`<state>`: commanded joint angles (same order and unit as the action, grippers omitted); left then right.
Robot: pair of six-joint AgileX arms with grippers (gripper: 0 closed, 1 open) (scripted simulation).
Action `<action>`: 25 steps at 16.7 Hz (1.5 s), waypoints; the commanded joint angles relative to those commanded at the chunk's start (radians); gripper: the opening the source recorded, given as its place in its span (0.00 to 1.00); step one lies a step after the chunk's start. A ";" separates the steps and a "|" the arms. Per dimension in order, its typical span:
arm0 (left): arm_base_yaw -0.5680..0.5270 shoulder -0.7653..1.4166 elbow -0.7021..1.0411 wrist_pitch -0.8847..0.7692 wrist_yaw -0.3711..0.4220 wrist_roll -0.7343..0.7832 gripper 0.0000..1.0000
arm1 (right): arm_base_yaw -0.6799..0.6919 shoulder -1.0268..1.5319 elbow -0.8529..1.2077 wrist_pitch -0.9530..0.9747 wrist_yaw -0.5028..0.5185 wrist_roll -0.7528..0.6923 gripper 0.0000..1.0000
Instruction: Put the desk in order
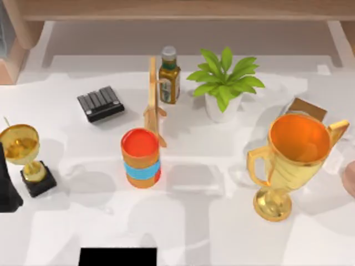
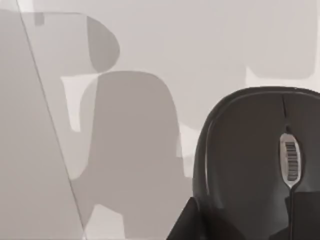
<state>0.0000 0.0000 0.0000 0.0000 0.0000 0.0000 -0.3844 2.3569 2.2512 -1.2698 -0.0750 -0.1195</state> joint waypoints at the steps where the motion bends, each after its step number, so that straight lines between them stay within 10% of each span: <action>1: 0.000 0.000 0.000 0.000 0.000 0.000 1.00 | 0.012 -0.039 -0.026 0.006 -0.015 0.003 0.00; 15: 0.000 0.000 0.000 0.000 0.000 0.000 1.00 | 0.644 -0.267 -0.437 -0.015 -0.105 0.277 0.00; 25: 0.000 0.000 0.000 0.000 0.000 0.000 1.00 | 1.445 -0.139 -0.429 0.101 0.062 1.075 0.00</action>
<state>0.0000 0.0000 0.0000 0.0000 0.0000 0.0000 1.0601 2.2178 1.8218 -1.1688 -0.0126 0.9558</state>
